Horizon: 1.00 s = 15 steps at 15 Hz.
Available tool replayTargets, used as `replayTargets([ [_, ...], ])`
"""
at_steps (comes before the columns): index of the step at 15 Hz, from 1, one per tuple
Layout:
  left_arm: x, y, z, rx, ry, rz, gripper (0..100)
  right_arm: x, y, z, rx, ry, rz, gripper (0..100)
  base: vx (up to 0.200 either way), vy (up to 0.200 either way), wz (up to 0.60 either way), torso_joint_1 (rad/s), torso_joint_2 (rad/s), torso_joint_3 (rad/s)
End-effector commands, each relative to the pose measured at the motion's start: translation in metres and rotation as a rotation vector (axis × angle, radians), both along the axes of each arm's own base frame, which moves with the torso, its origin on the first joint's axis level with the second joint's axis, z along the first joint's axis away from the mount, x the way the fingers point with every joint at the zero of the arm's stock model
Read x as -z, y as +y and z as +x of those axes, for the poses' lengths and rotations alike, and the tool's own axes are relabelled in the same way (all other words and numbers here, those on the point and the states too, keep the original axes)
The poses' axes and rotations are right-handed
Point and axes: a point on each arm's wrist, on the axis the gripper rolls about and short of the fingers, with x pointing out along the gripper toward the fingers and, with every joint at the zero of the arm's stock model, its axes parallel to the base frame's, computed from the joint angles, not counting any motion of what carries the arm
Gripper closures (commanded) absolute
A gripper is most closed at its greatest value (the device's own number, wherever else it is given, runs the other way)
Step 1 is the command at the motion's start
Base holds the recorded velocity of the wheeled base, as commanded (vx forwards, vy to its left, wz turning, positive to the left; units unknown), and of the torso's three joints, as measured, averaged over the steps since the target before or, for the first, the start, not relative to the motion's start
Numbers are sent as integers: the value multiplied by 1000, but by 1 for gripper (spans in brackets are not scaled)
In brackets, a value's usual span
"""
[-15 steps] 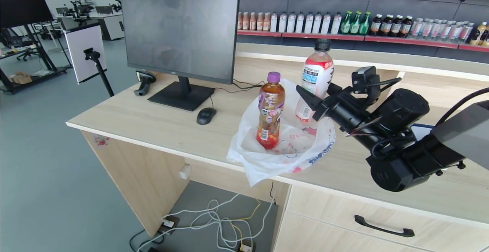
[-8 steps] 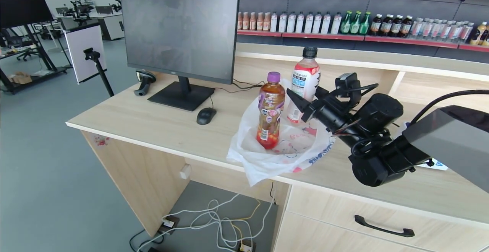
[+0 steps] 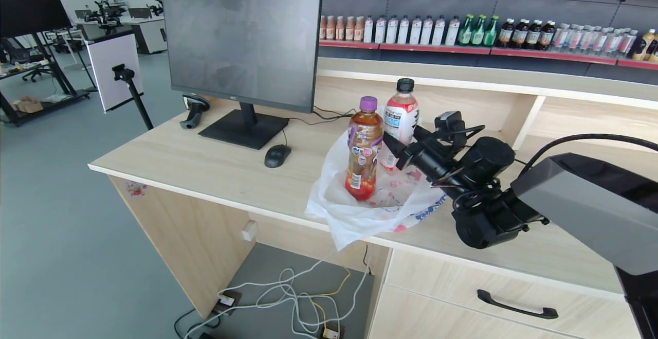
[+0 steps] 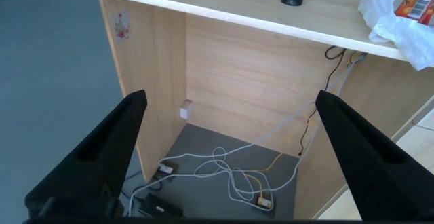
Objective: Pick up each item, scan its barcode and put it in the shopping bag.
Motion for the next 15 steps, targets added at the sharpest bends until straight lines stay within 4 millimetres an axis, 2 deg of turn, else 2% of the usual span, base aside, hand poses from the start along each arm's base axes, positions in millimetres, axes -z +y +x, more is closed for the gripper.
replayTargets([
  [1, 0, 0, 0, 0, -1, 1, 0, 15, 1, 8, 3, 19, -6, 100, 0, 0, 0, 0, 0, 0],
  [6, 0, 0, 0, -2, -3, -1, 0, 31, 1, 12, 6, 50, -17, 100, 0, 0, 0, 0, 0, 0],
  [13, -1, 0, 0, -2, -4, 2, 0, 33, -4, 13, 16, 60, -18, 100, 0, 0, 0, 0, 0, 0],
  [14, -1, 0, 0, -2, -4, 2, 0, 33, -8, 13, 24, 60, -18, 0, 0, 0, 0, 0, 0, 0],
  [15, -1, 0, 0, -2, -4, 2, 0, 33, -8, 13, 27, 62, -18, 0, 0, 0, 0, 0, 0, 0],
])
